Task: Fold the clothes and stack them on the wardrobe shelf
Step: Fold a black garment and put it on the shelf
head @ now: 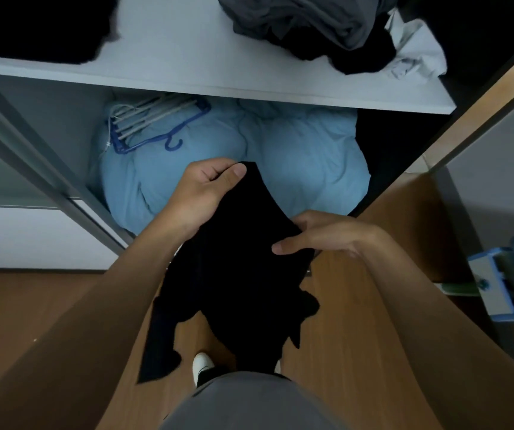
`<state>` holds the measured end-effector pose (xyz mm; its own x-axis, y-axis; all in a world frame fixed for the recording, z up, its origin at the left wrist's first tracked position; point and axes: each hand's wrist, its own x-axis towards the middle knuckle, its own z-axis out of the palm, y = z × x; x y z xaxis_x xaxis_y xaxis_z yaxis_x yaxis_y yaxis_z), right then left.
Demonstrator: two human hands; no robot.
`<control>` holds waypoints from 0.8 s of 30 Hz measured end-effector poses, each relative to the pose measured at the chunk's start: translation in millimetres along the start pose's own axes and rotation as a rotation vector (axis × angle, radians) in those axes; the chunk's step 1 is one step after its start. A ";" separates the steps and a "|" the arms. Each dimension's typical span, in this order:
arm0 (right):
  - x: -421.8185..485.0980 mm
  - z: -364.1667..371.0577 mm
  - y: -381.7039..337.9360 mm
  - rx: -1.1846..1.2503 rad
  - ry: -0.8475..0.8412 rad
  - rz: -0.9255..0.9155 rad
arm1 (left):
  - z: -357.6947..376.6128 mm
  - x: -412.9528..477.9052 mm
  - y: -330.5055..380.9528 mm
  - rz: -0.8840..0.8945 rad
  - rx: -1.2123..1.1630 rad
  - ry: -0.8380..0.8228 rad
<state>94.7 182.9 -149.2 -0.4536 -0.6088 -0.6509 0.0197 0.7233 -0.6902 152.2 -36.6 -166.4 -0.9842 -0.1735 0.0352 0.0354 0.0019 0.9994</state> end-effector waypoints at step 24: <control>33.1 51.4 -11.0 0.286 0.464 -0.457 | 16.8 0.1 15.7 -0.289 -0.083 0.080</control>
<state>125.2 138.1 -179.4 -0.8036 -0.5832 -0.1190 -0.0583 0.2760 -0.9594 149.7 -20.1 -150.7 -0.9390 -0.2318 -0.2540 -0.2265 -0.1387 0.9641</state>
